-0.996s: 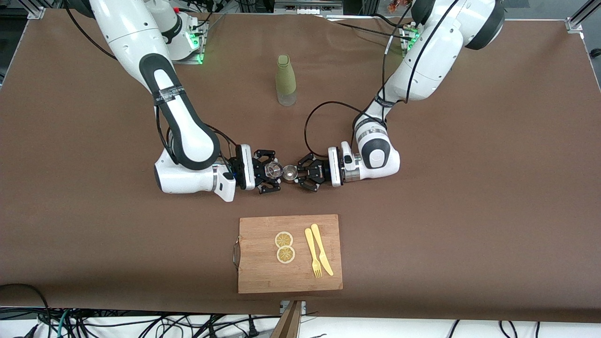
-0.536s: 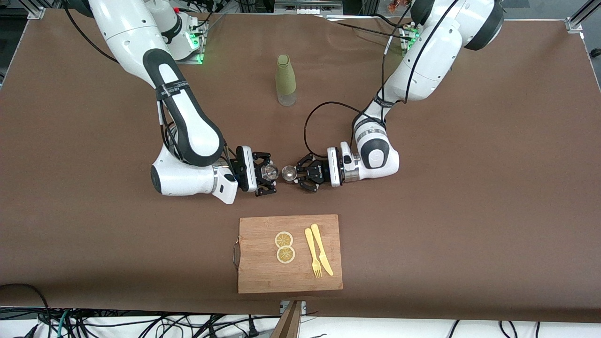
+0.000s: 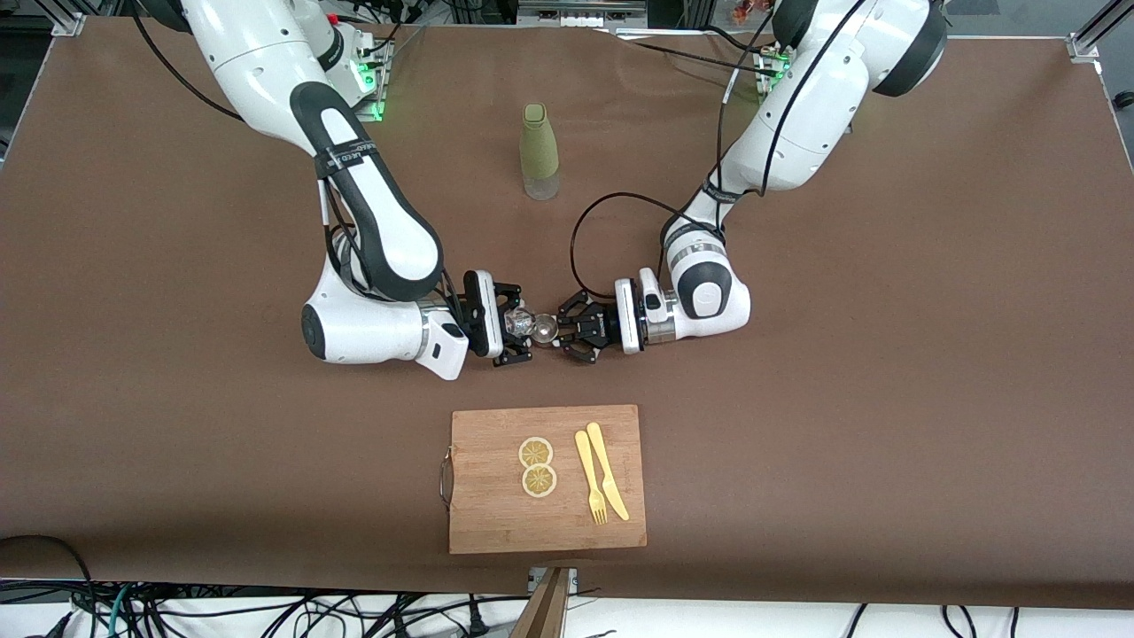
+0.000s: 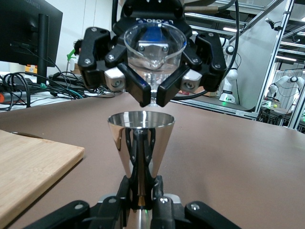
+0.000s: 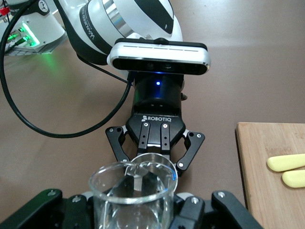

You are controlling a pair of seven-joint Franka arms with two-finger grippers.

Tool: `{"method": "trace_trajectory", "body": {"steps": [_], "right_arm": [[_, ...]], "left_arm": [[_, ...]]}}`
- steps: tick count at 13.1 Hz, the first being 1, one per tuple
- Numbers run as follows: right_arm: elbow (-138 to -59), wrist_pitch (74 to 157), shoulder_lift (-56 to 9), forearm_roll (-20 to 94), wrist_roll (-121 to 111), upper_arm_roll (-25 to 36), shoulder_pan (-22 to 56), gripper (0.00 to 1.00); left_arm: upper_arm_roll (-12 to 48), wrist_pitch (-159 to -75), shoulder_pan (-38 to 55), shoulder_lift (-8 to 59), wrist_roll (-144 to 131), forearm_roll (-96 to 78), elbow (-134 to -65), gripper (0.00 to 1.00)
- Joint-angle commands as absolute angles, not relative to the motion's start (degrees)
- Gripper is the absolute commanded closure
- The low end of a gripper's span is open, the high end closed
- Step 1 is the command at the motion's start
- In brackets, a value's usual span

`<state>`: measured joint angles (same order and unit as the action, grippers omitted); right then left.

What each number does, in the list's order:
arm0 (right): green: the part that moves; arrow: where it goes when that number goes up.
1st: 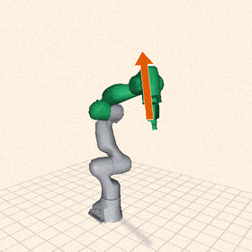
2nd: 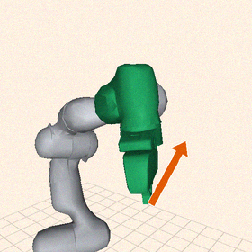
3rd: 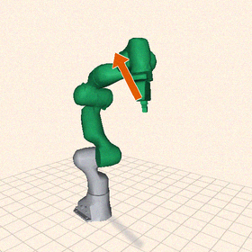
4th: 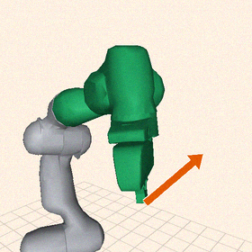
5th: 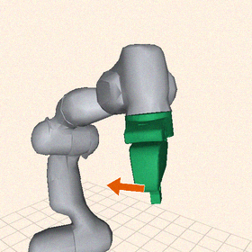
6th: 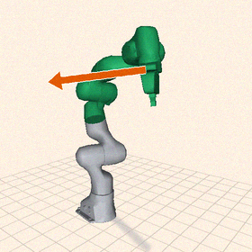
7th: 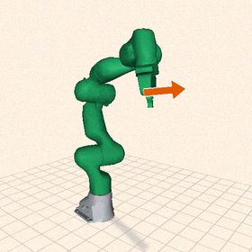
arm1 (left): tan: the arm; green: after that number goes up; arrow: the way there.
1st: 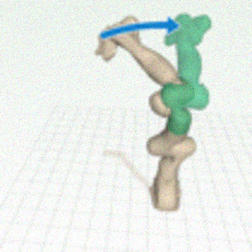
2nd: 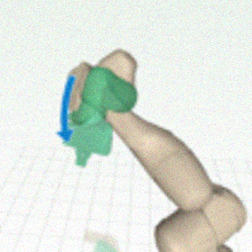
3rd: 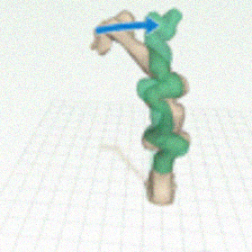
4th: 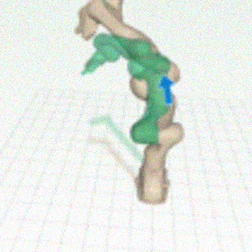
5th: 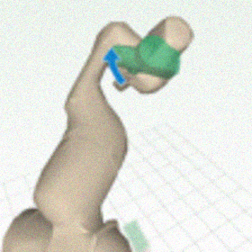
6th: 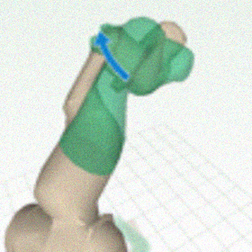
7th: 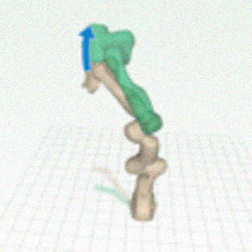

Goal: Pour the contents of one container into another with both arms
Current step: 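Tilt the glass cup over the jigger with the right gripper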

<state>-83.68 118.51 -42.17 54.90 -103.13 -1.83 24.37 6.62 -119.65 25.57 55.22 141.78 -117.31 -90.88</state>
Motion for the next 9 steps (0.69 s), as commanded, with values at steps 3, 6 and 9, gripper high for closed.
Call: {"method": "trace_trajectory", "body": {"steps": [3, 6, 9], "right_arm": [[-81.21, 119.0, -41.75, 49.92, -98.0, -1.32, 25.4, 1.0], [-81.3, 119.0, -41.75, 49.49, -98.0, -1.32, 25.66, 1.0], [-81.21, 119.79, -41.75, 47.55, -97.82, -1.32, 25.93, 1.0]], "left_arm": [[6.5, -120.76, 26.37, 56.16, 142.73, -119.44, -88.95, 1.0], [6.5, -120.76, 26.37, 56.16, 142.73, -119.44, -88.95, 1.0], [6.5, -120.76, 26.37, 56.16, 142.91, -119.44, -88.95, 1.0]]}}
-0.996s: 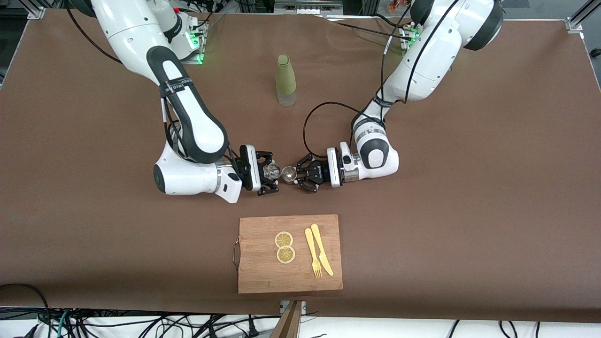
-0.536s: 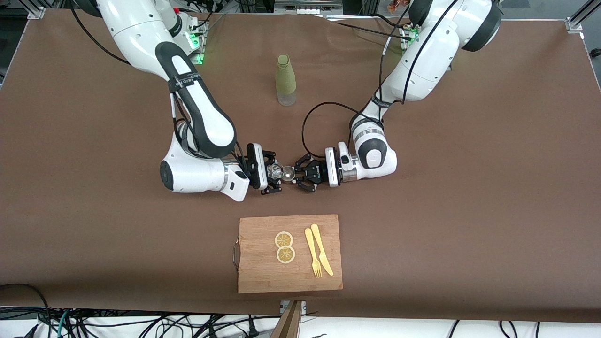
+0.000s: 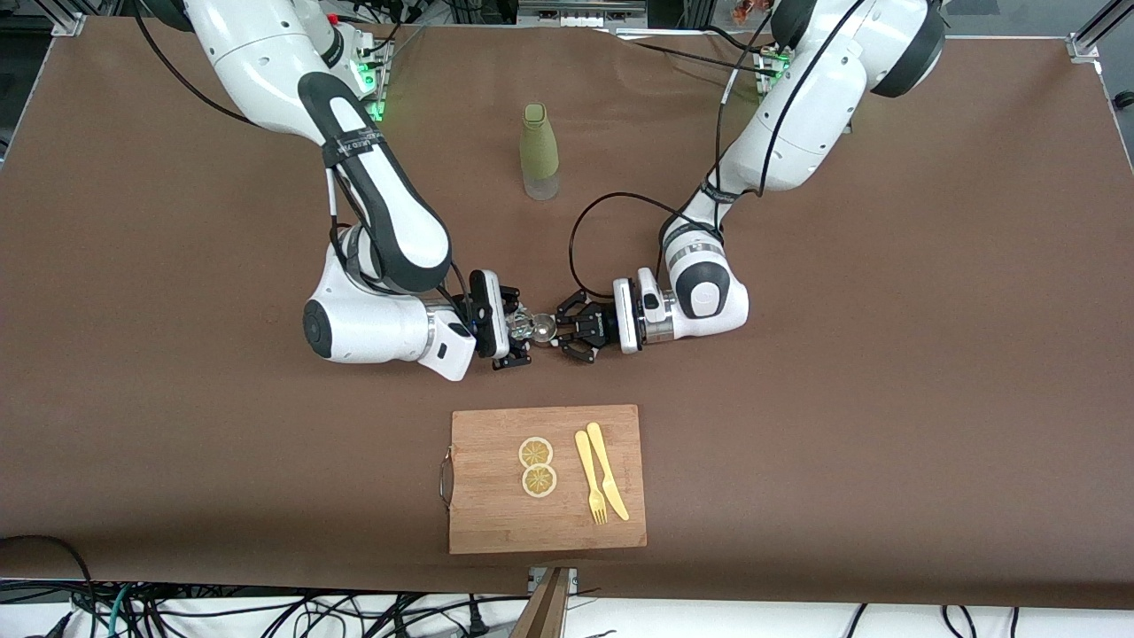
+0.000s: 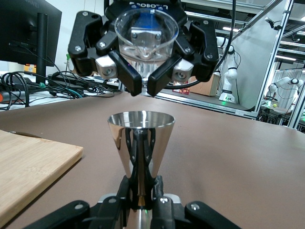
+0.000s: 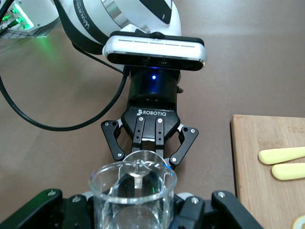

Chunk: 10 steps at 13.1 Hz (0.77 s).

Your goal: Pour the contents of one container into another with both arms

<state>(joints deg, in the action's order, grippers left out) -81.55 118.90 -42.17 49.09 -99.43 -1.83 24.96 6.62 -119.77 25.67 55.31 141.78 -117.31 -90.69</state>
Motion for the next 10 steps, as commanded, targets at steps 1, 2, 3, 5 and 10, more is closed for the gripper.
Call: {"method": "trace_trajectory", "body": {"steps": [1, 2, 3, 5, 10], "right_arm": [[-81.21, 119.97, -41.75, 47.55, -97.82, -1.32, 26.19, 1.0], [-81.21, 120.06, -41.75, 47.46, -97.74, -1.32, 26.28, 1.0], [-81.21, 120.15, -41.75, 47.03, -97.73, -1.32, 26.37, 1.0], [-81.21, 120.67, -41.75, 46.85, -97.73, -1.23, 26.37, 1.0], [-81.21, 120.85, -41.75, 46.32, -97.73, -1.32, 26.37, 1.0]], "left_arm": [[6.5, -120.76, 26.37, 56.16, 142.91, -119.44, -88.95, 1.0], [6.5, -120.76, 26.37, 56.16, 142.91, -119.44, -88.95, 1.0], [6.5, -120.76, 26.37, 56.16, 142.91, -119.44, -88.95, 1.0], [6.5, -120.76, 26.37, 56.16, 142.91, -119.44, -88.95, 1.0], [6.42, -120.76, 26.37, 56.16, 143.09, -119.36, -88.42, 1.0]]}}
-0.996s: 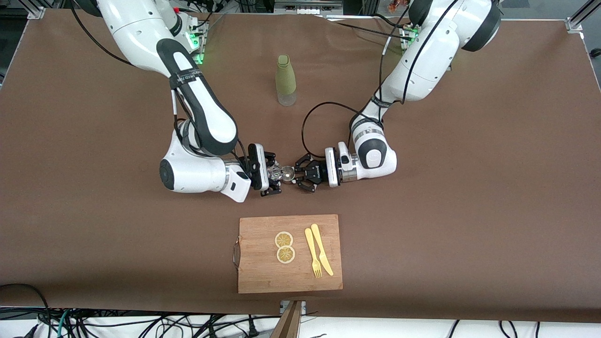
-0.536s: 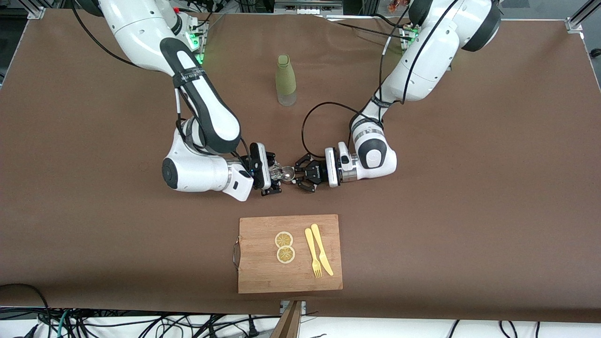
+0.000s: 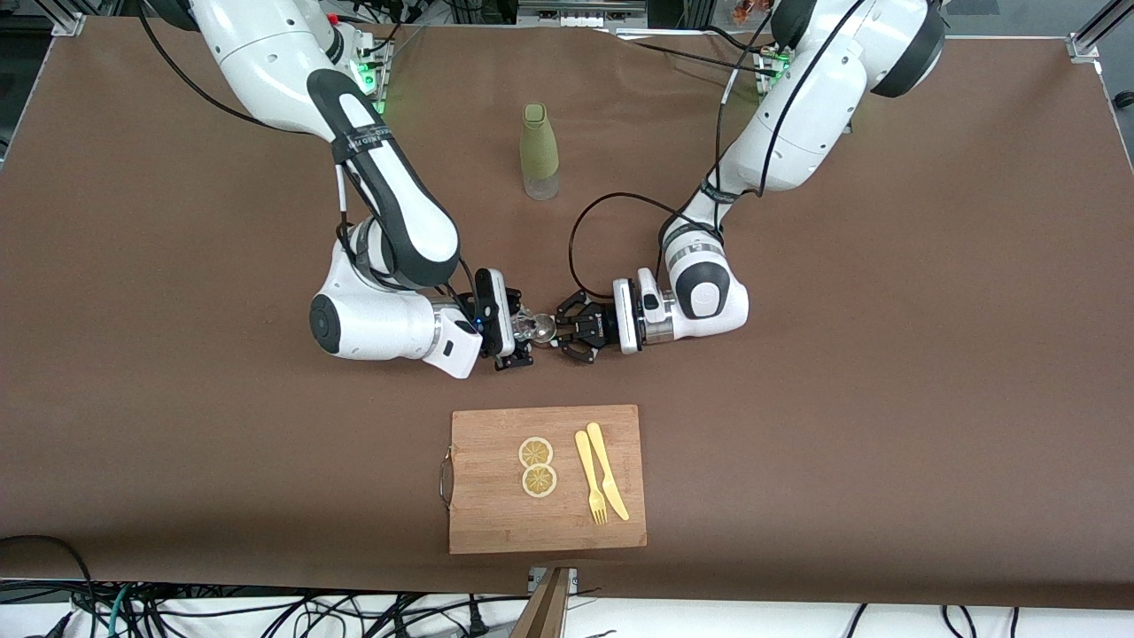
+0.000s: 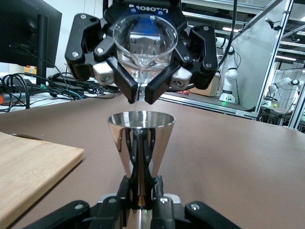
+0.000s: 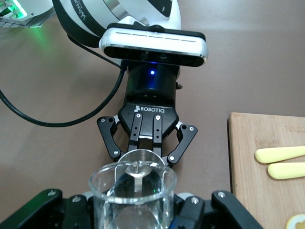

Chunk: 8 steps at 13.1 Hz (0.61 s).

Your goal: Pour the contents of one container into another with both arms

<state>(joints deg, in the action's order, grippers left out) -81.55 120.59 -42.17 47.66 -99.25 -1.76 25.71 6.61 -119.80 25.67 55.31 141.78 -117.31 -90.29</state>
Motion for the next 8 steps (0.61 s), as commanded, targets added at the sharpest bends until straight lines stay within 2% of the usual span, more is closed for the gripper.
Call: {"method": "trace_trajectory", "body": {"steps": [1, 8], "right_arm": [[-81.21, 120.85, -41.75, 46.32, -97.73, -1.23, 26.37, 1.0], [-81.21, 120.67, -41.66, 47.02, -97.03, -1.49, 26.19, 1.0]], "left_arm": [[6.42, -121.02, 26.37, 56.16, 143.43, -119.36, -88.42, 1.0], [6.07, -121.11, 26.37, 56.07, 144.32, -119.18, -88.07, 1.0]]}}
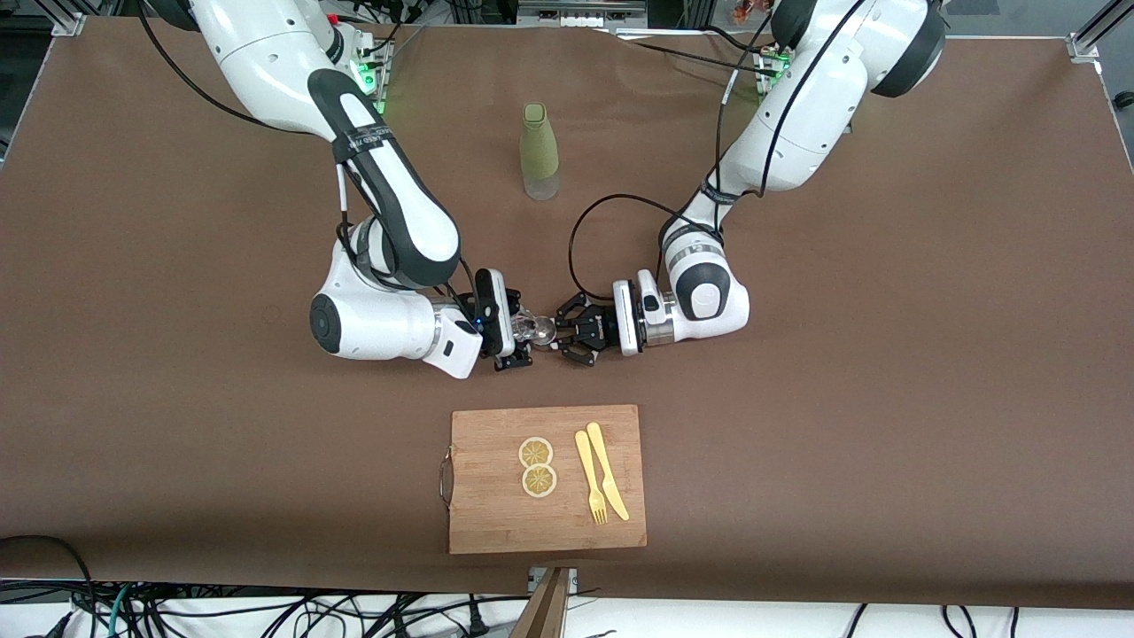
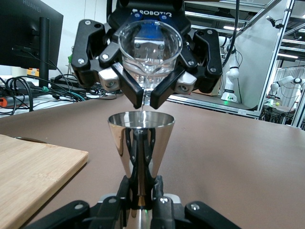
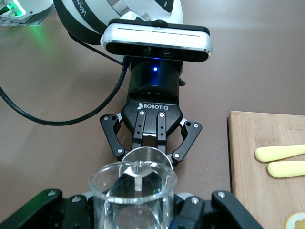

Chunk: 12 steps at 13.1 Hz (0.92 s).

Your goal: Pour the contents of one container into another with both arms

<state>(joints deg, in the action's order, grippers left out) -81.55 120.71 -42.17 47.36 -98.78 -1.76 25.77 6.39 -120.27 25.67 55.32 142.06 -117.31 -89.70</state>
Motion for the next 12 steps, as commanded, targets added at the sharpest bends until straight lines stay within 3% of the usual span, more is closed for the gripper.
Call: {"method": "trace_trajectory", "body": {"steps": [1, 7, 12], "right_arm": [[-81.21, 120.67, -41.66, 47.54, -96.86, -1.58, 26.1, 1.0], [-81.3, 118.66, -41.05, 53.35, -97.38, -1.41, 25.58, 1.0], [-81.21, 109.89, -39.38, 54.49, -98.0, -1.14, 20.06, 1.0]], "left_arm": [[6.06, -121.2, 26.37, 56.07, 144.32, -119.18, -88.07, 1.0], [6.06, -121.11, 26.28, 55.9, 144.32, -119.09, -88.07, 1.0], [4.92, -120.32, 23.91, 53.53, 146.86, -118.56, -90.69, 1.0]]}}
